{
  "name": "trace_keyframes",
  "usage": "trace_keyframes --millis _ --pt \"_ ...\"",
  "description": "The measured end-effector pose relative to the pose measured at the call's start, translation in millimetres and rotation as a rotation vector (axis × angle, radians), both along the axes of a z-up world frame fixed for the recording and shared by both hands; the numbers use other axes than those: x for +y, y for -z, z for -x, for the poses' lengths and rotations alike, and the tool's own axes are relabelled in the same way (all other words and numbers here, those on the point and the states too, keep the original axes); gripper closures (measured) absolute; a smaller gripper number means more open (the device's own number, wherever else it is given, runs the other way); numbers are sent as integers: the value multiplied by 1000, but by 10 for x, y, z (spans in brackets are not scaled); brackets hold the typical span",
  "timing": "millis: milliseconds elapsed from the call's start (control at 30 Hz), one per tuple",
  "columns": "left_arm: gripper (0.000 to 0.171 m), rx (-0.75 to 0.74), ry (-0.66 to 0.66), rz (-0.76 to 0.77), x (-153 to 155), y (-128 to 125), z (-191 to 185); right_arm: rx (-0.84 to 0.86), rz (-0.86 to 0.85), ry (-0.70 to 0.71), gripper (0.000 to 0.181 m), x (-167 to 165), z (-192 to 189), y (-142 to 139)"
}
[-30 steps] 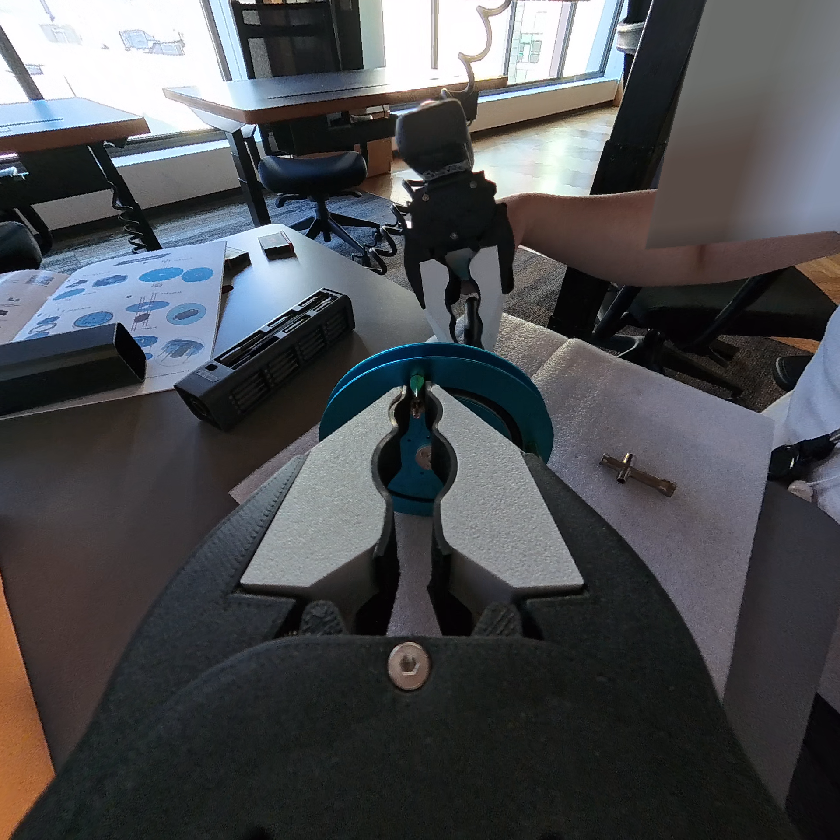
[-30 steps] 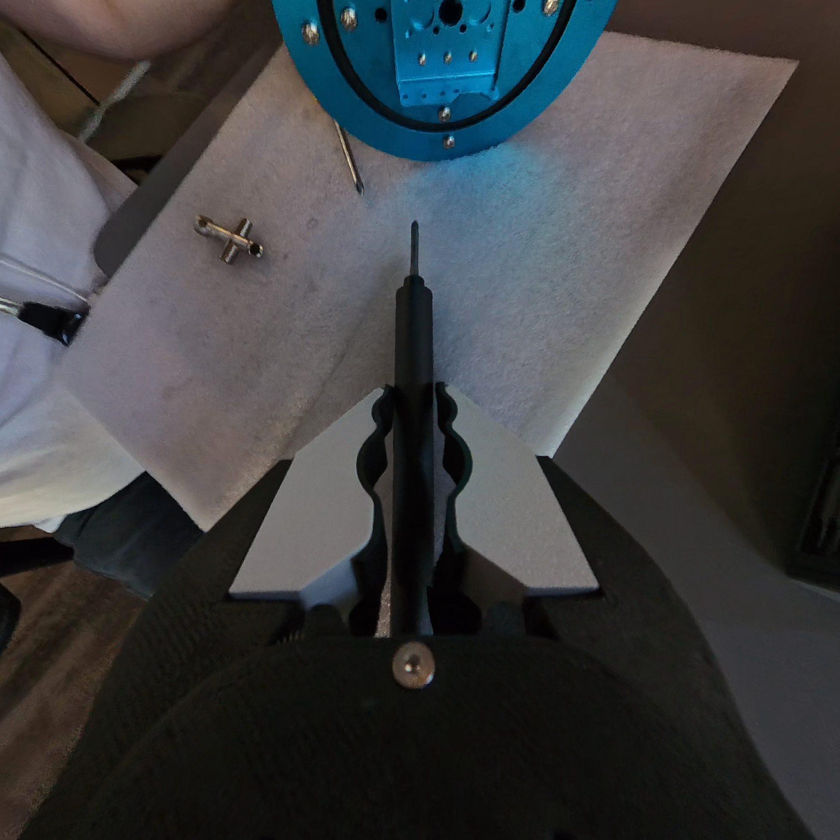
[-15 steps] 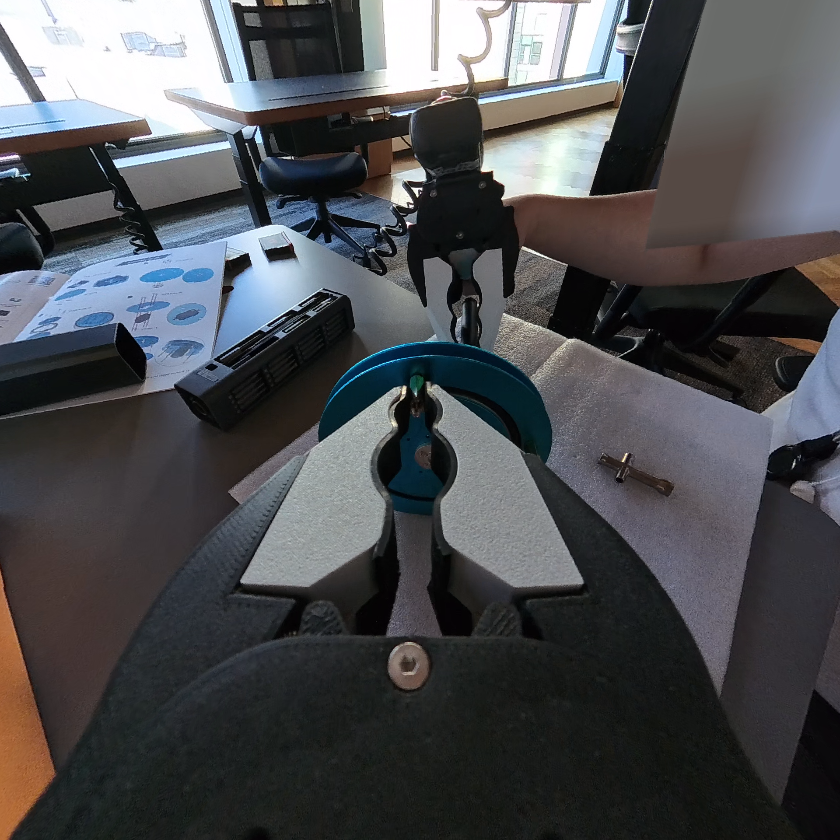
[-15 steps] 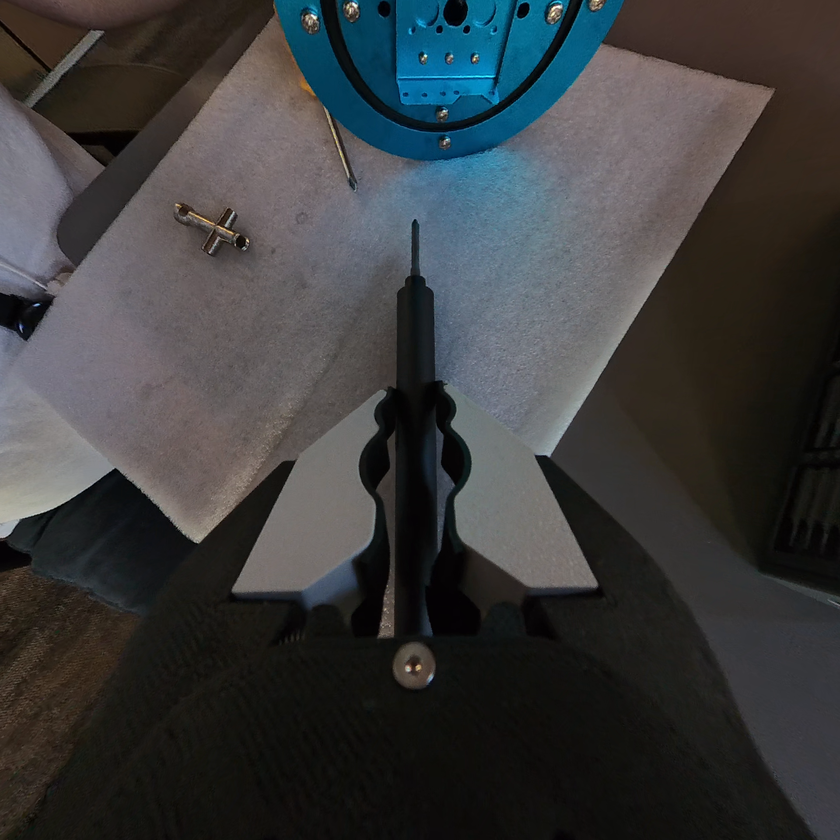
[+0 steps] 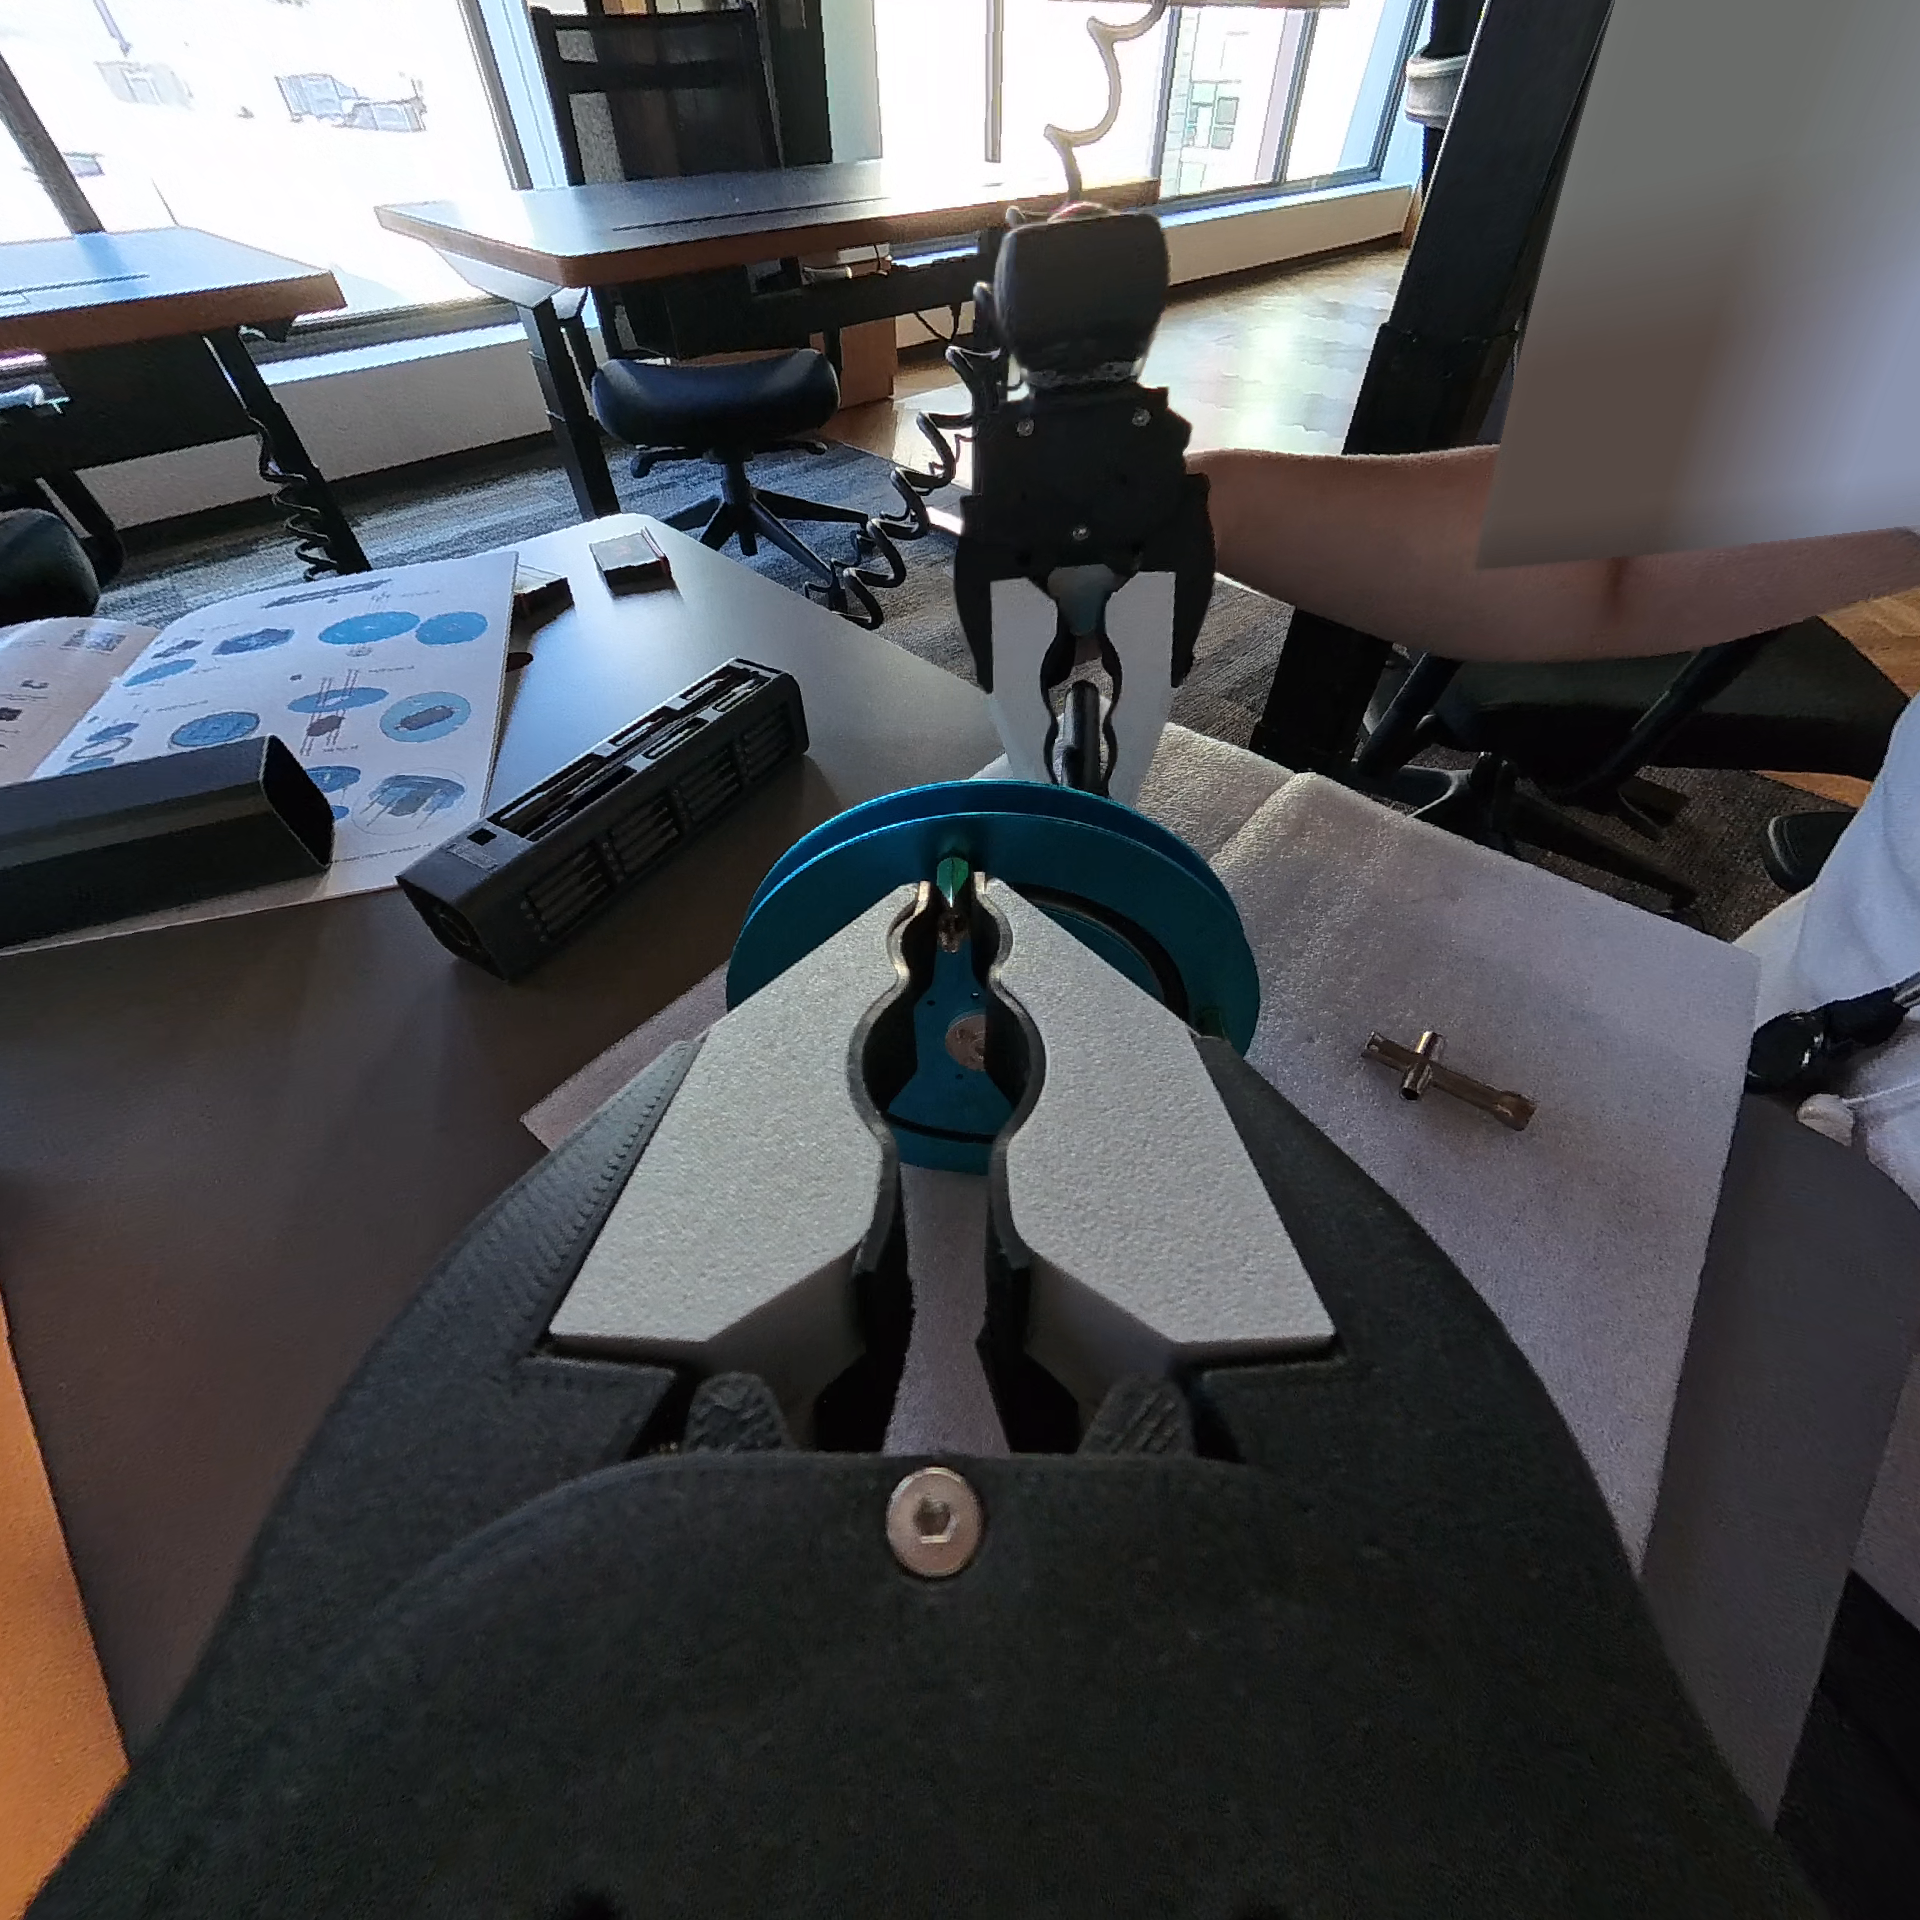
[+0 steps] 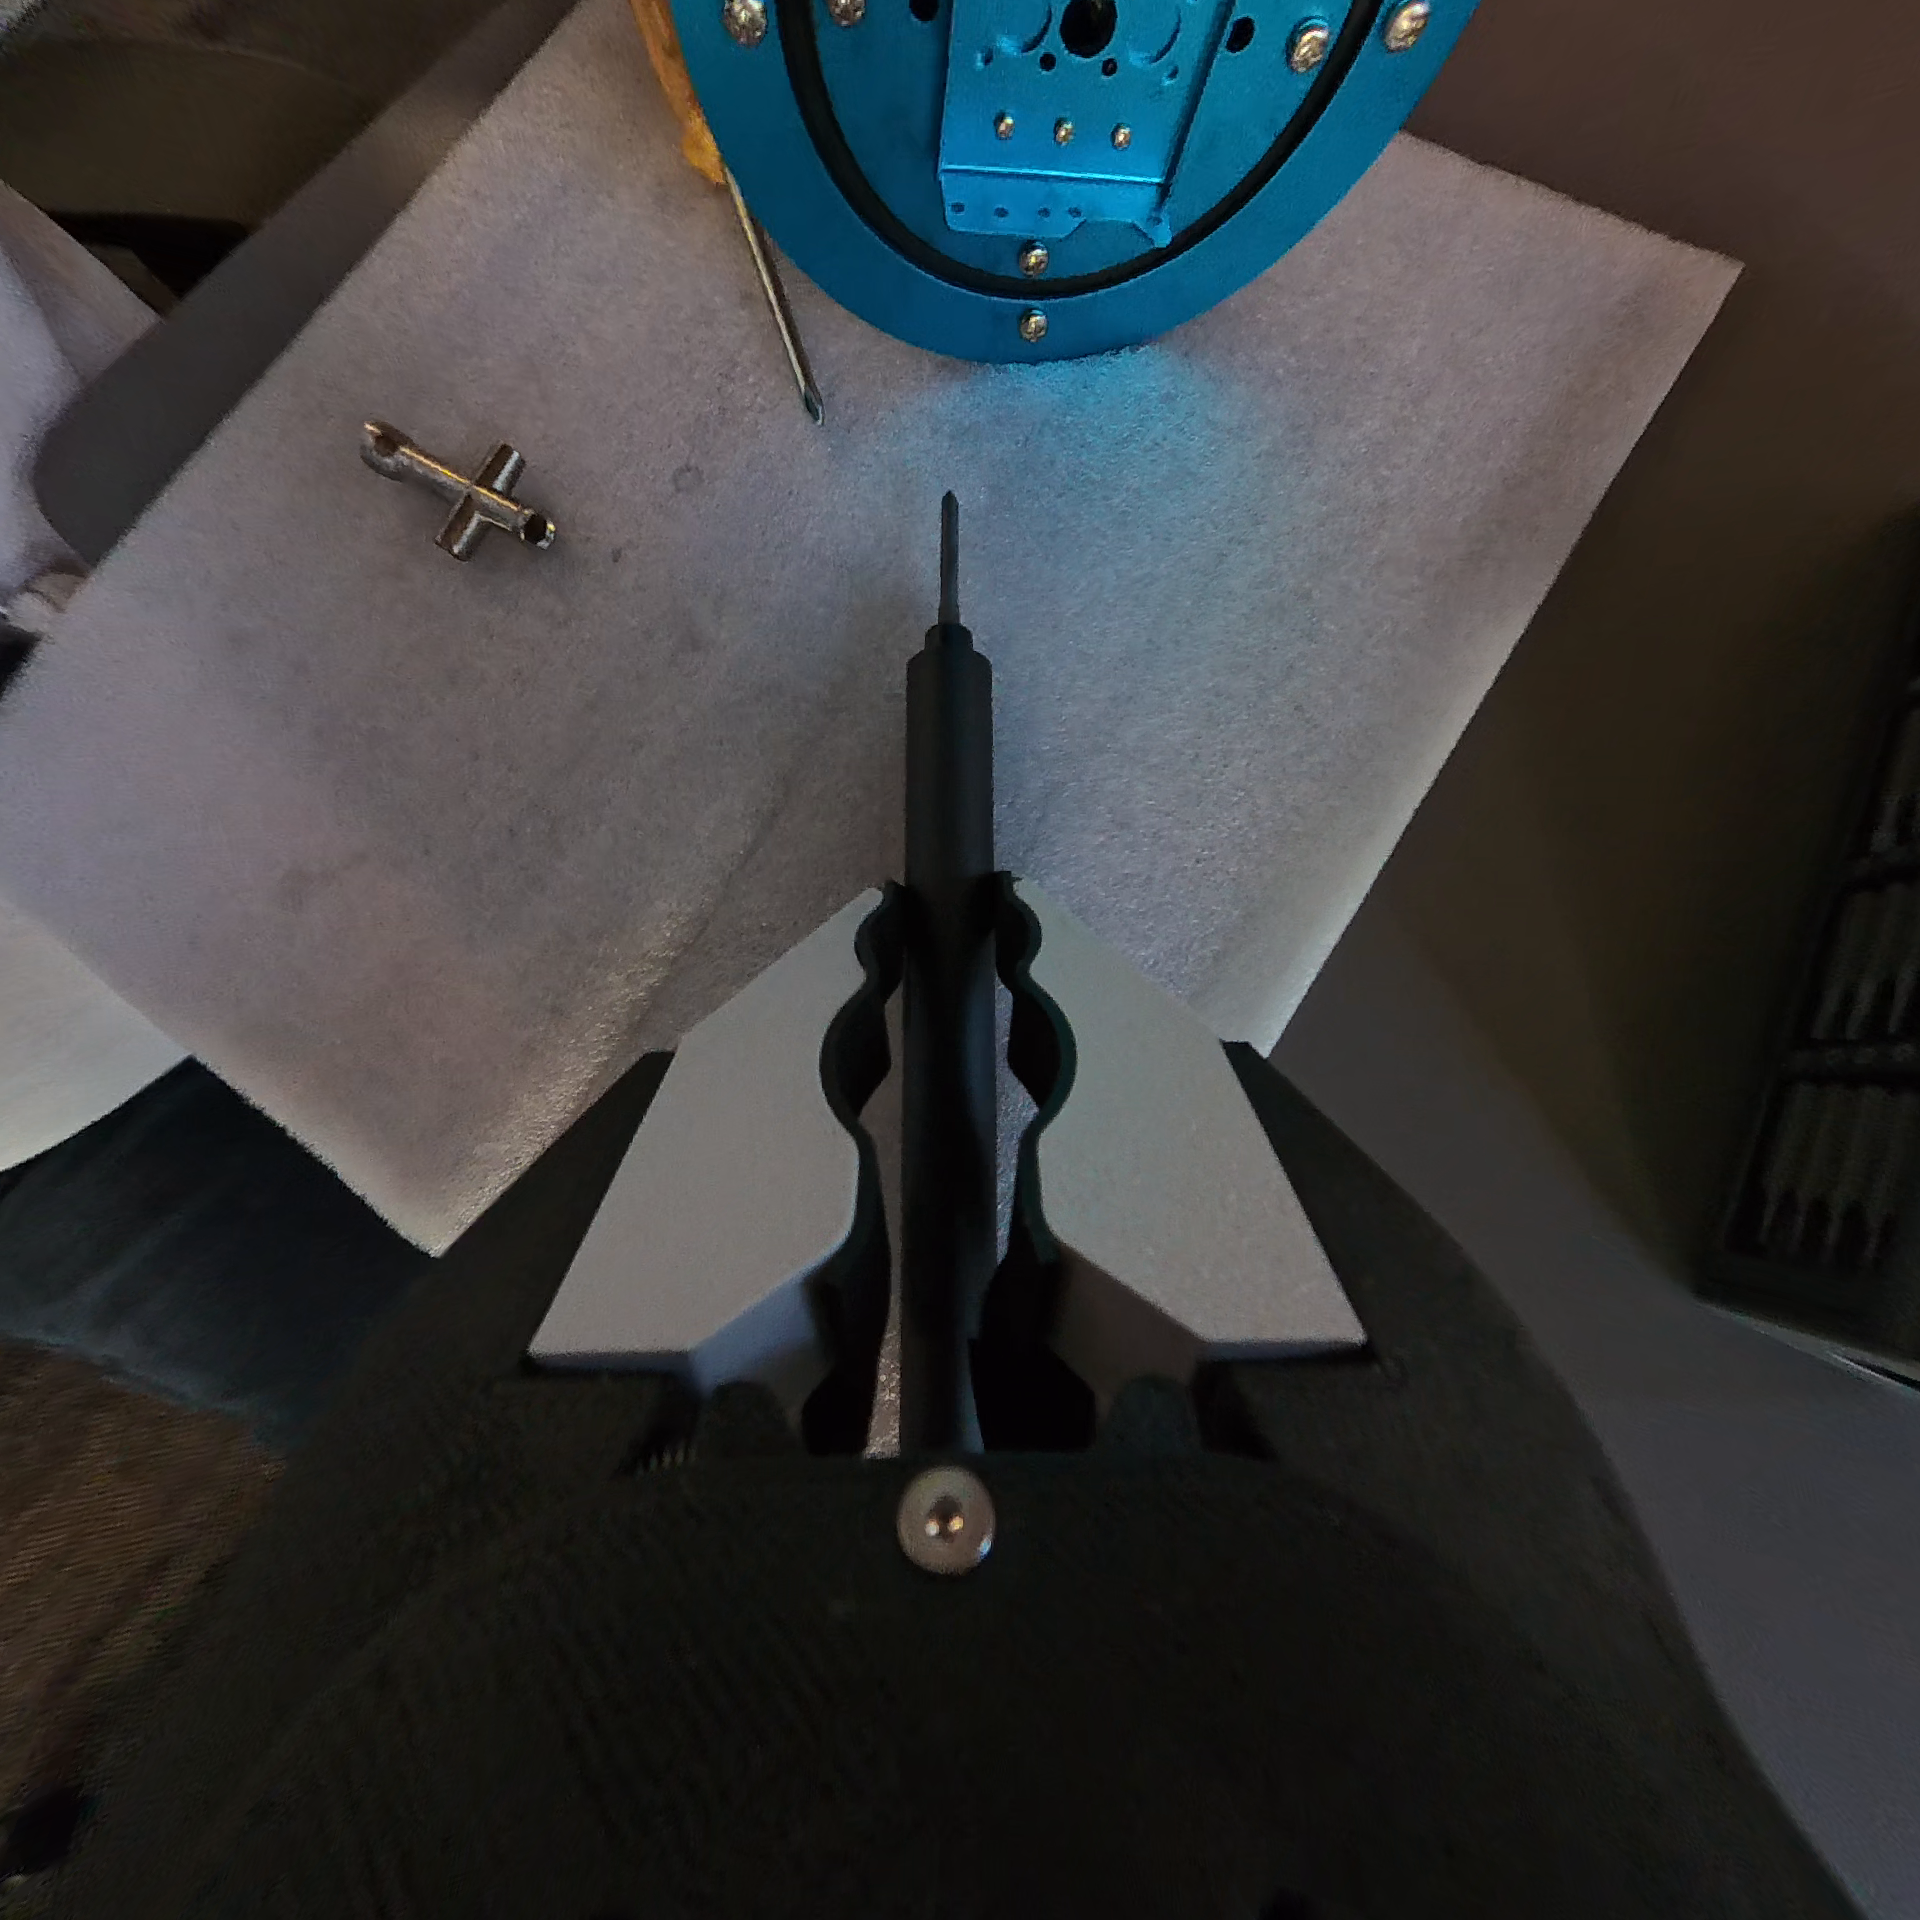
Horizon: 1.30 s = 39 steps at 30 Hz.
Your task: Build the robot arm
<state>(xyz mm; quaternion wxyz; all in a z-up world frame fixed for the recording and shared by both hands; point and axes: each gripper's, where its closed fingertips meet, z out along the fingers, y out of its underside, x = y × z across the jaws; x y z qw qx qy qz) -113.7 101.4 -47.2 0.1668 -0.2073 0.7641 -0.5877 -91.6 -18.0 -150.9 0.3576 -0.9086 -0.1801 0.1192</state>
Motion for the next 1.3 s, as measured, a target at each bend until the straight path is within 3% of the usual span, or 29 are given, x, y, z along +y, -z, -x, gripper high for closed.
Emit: trace_keyframes --millis 333,733,1300 --pt "168 -1 -2 -4 11 -1 1 -347 -154 102 166 82 -162 -288" --pt "168 -5 -5 -1 5 -4 13 -851 -202 147 166 152 -322 -837" --pt "168 -5 -3 0 20 -9 31 -932 -222 102 166 356 -294 -996"
